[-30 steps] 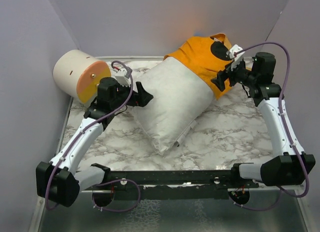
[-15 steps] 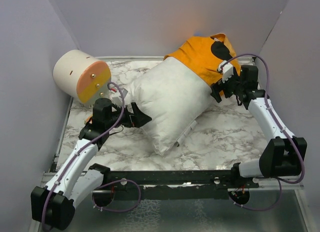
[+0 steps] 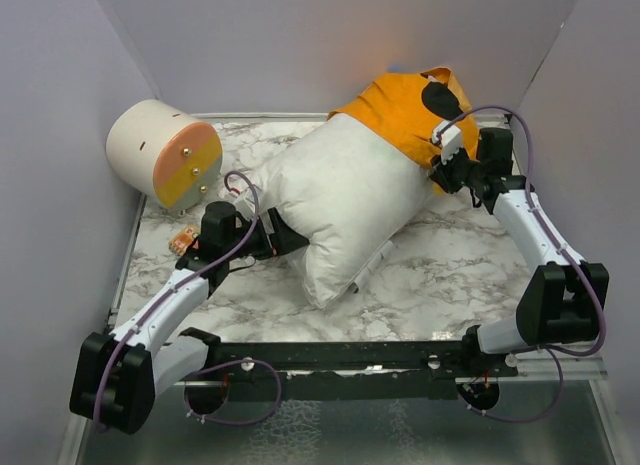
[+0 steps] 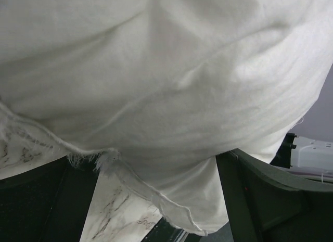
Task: Put the pillow into the pillowcase
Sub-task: Stuff the pillow into the pillowcase.
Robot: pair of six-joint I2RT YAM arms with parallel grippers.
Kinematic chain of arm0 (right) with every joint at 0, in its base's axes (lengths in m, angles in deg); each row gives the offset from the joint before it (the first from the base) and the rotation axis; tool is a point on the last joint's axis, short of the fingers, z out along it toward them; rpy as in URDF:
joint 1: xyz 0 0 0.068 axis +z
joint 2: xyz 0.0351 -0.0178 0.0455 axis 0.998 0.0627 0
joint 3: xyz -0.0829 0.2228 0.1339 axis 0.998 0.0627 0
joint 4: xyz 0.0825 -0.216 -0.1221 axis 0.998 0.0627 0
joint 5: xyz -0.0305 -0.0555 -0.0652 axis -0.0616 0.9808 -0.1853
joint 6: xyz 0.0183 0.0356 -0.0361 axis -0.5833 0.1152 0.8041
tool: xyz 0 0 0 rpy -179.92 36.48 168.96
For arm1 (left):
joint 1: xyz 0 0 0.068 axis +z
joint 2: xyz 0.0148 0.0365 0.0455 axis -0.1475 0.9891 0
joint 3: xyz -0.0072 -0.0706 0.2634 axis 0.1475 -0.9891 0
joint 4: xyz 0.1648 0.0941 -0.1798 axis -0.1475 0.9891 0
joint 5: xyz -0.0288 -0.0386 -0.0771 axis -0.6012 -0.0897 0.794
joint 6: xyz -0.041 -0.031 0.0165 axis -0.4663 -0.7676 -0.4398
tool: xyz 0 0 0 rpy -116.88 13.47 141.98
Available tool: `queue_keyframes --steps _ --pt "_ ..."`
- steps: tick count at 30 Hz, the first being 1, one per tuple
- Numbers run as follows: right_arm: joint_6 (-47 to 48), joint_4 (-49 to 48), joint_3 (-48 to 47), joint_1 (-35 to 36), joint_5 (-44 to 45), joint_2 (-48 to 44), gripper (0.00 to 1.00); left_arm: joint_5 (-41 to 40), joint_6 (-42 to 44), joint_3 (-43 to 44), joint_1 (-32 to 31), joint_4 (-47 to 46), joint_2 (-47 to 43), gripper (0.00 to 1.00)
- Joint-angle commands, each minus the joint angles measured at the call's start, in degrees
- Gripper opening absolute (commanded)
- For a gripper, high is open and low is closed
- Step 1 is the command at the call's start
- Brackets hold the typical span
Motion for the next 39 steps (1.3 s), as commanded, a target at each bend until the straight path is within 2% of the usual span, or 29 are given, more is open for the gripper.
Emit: queue_keyframes --steps 1,5,8,11,14,17,20,22,25,28,32,34,39 --pt "2.5 4.6 -3.2 0.0 -10.2 -2.3 0.14 0.8 -1.2 3.5 -0.3 -8.8 3.3 0.88" --pt "5.1 12.9 -7.7 0.0 -23.0 -3.3 0.04 1.0 -0.5 6.1 -0.6 -10.8 7.7 0.76" --pt "4.2 17.6 -13.2 0.9 -32.3 -2.2 0.01 1.2 -0.1 8.7 -0.9 -11.8 10.7 0.62" --pt "2.7 21.0 -19.4 5.7 -36.1 1.0 0.01 1.5 0.2 11.7 -1.6 -12.6 13.2 0.51" --pt "2.0 24.9 -26.8 11.0 -39.0 6.1 0.01 1.2 0.6 14.7 -3.1 -13.3 15.4 0.50" --pt "-0.3 26.8 -33.2 12.1 -43.7 10.5 0.01 0.2 1.4 16.5 -4.7 -13.4 16.6 0.50" --pt "-4.4 22.9 -32.3 12.1 -40.6 12.0 0.01 -0.7 2.3 16.0 -4.9 -13.3 16.6 0.50" --pt "-6.0 20.5 -28.8 12.1 -36.5 12.5 0.01 -1.7 3.5 15.2 -4.8 -12.9 16.2 0.51" --pt "-4.5 22.1 -24.9 12.1 -31.3 13.8 0.01 -3.4 6.3 14.4 -4.8 -10.1 15.7 0.55" --pt "-3.5 22.6 -21.1 11.8 -27.6 12.7 0.02 -6.2 11.1 14.8 -4.7 -3.6 14.6 0.66" --pt "-4.4 19.5 -16.0 11.3 -25.5 8.0 0.10 -13.7 18.0 17.5 -4.5 7.1 9.7 0.82" --pt "-4.1 19.1 -14.8 11.2 -25.3 6.7 0.14 -17.1 20.4 19.0 -4.5 11.4 6.1 0.87" --pt "-3.0 19.8 -12.6 11.1 -27.3 5.1 0.14 -21.7 25.5 25.8 -4.4 22.5 -1.2 0.90"
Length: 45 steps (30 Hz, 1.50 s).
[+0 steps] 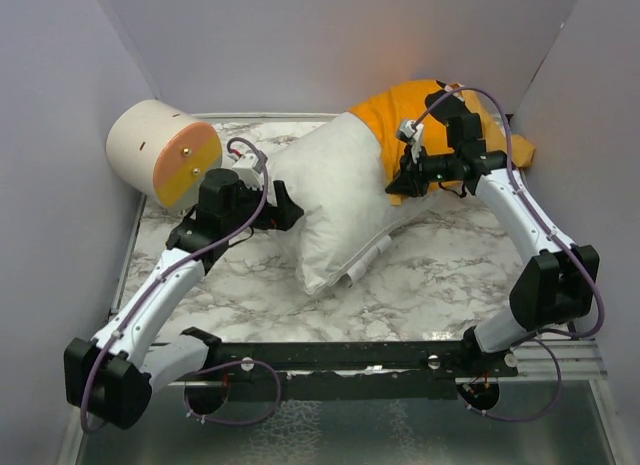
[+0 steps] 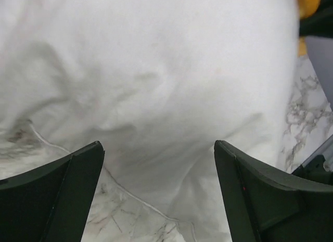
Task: Put the pillow into the pillowcase
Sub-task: Stuff the pillow into the pillowcase.
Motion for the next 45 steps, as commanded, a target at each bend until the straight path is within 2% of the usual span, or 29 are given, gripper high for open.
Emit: queue_keyframes --steps 1,5,8,12,14,15,19,21,24,29,36,38,40,41,43,45 --pt "0.0 0.4 2.4 1.3 -3.2 -2.2 0.17 -6.8 7.4 8.2 -0.2 9.4 -6.7 0.90" --pt "0.3 1.4 2.2 0.2 -5.1 -4.1 0.30 0.1 9.0 13.5 -0.6 11.9 -8.7 0.87" --pt "0.6 2.9 1.0 -2.6 -10.3 -5.9 0.39 2.1 9.3 13.6 -5.1 8.3 -9.2 0.86" --pt "0.7 3.8 0.6 -7.2 -16.5 -8.2 0.52 -8.1 14.7 12.4 -18.1 4.6 -7.7 0.86" --pt "0.5 3.0 2.0 -9.1 -18.4 -9.5 0.63 -14.0 18.2 11.7 -25.0 2.2 -6.3 0.85" --pt "0.5 2.5 2.9 -9.8 -19.5 -10.1 0.70 -18.0 21.7 11.4 -28.9 0.9 -5.4 0.85" --pt "0.3 0.6 6.1 -12.0 -22.2 -12.3 0.84 -36.8 36.1 10.9 -45.6 -3.2 -0.4 0.88" --pt "-1.2 -1.3 7.4 -14.0 -24.0 -13.2 0.88 -44.4 42.2 11.9 -49.8 -3.8 4.4 0.90" --pt "-4.7 -5.2 9.7 -17.4 -26.7 -13.7 0.91 -52.8 47.6 14.4 -51.8 -3.2 11.7 0.92" --pt "-8.6 -10.1 12.4 -21.0 -28.4 -13.5 0.91 -65.6 53.9 17.6 -51.5 -4.1 23.4 0.99" --pt "-9.5 -10.9 13.0 -23.2 -28.8 -12.5 0.91 -71.9 54.3 21.6 -47.1 -3.9 36.5 0.98" --pt "-8.7 -10.3 13.1 -23.3 -28.1 -12.5 0.91 -71.8 53.3 22.2 -44.9 -3.6 38.3 0.90" --pt "-7.7 -9.8 13.4 -23.3 -27.0 -12.8 0.91 -69.9 51.3 23.1 -42.4 -2.3 38.7 0.72" --pt "-7.3 -9.6 13.5 -23.4 -26.3 -12.8 0.91 -68.2 50.3 23.6 -41.3 -1.7 38.4 0.57" --pt "-6.8 -9.3 13.7 -23.4 -25.1 -12.9 0.91 -64.2 49.4 24.2 -39.4 -1.4 37.3 0.18" --pt "-6.6 -9.2 13.7 -23.4 -24.1 -13.1 0.91 -58.7 48.2 25.3 -37.7 -0.5 35.6 0.03"
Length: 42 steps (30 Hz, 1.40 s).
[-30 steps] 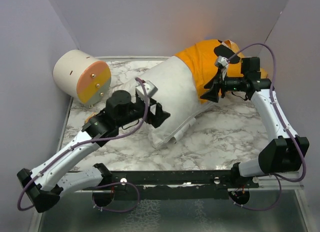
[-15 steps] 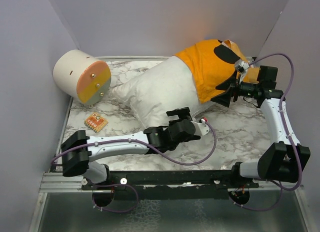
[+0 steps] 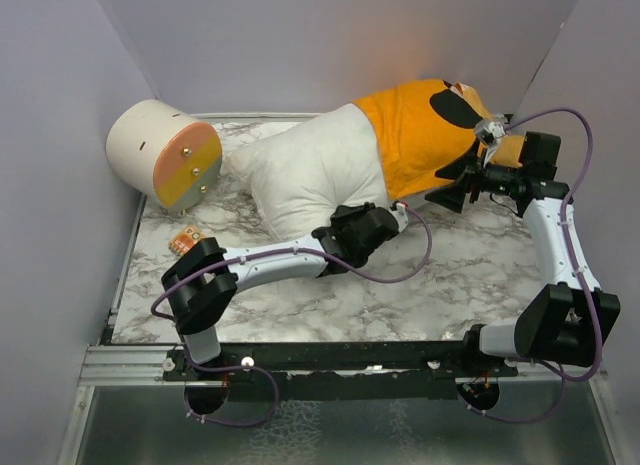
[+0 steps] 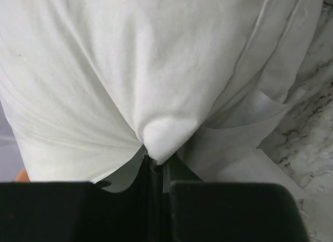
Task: Put the pillow into the pillowcase
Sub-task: Stuff the pillow into the pillowcase.
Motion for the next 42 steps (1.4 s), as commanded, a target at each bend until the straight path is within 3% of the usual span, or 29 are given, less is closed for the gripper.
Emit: queue_keyframes --steps 1,9,16,21,26,29,35,42 --pt "1.4 -0.2 0.8 -0.5 2.4 -0.5 0.91 12.3 -4.3 3.0 5.2 3.0 -2.3 0.00" --pt "-2.1 -2.5 0.9 -3.5 6.2 -1.4 0.91 40.0 -13.7 9.4 15.3 5.5 -13.6 0.00" --pt "-5.9 -6.0 2.7 -8.1 10.1 -1.1 0.90 53.0 -18.3 17.8 20.2 8.9 -16.8 0.00" --pt "-6.5 -9.7 4.5 -8.3 16.8 -3.0 0.89 65.5 -25.1 20.8 23.0 6.4 -18.9 0.00" --pt "-9.3 -17.4 6.0 -8.3 23.5 -5.3 0.86 83.5 -40.8 17.0 30.6 -7.2 -22.6 0.00" --pt "-10.2 -20.9 5.6 -8.3 27.4 -4.3 0.77 89.9 -50.0 13.5 36.2 -14.3 -23.9 0.00" --pt "-13.7 -27.1 3.8 -8.2 28.2 -0.1 0.47 98.1 -67.0 1.8 49.3 -29.4 -22.4 0.00" --pt "-16.2 -32.5 -0.6 -4.4 28.0 9.5 0.45 100.1 -70.0 -4.2 57.7 -31.2 -18.0 0.00"
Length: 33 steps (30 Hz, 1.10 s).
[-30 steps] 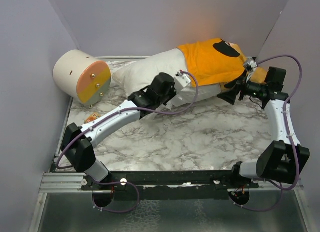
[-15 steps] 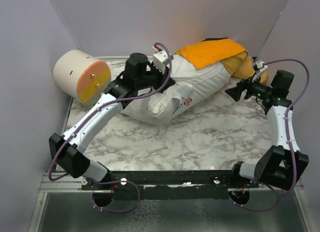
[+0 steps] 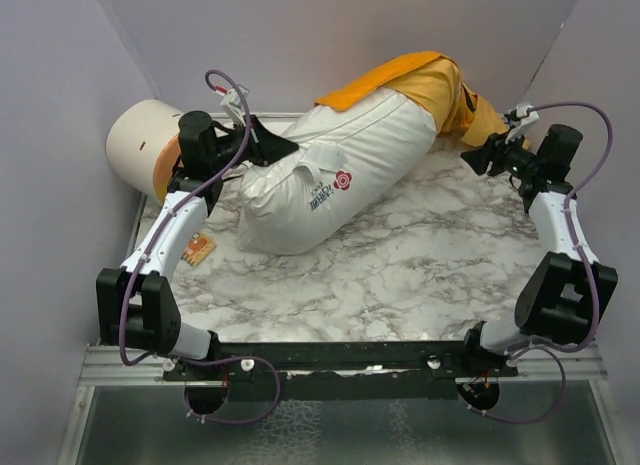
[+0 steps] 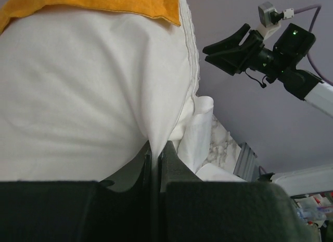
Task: Put the pillow into the pillowcase
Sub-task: Stuff the pillow into the pillowcase.
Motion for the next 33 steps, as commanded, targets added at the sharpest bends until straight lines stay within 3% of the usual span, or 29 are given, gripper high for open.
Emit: queue_keyframes --steps 1,10,21,26,28,33 --pt "-2.1 -7.3 -3.6 3.9 2.8 5.6 0.46 4.7 -5.0 -1.7 4.1 -9.8 1.2 0.00" --pt "-2.0 -15.0 -7.3 13.3 13.5 13.1 0.55 5.0 -2.3 -3.9 6.5 -8.1 2.4 0.00" --pt "-2.6 -15.5 -14.8 17.9 30.5 21.0 0.52 5.3 -1.7 -4.3 6.9 -8.0 2.5 0.00" --pt "-2.7 -17.2 -14.6 18.3 29.9 21.3 0.51 5.4 -1.6 -4.3 7.0 -8.0 2.6 0.00" --pt "-3.0 -19.7 -13.1 18.5 26.5 20.2 0.47 5.4 -1.7 -4.3 7.0 -8.1 2.8 0.00" --pt "-2.6 -20.7 -11.9 19.0 13.1 18.2 0.16 5.4 -1.4 -4.0 7.1 -7.6 3.5 0.00"
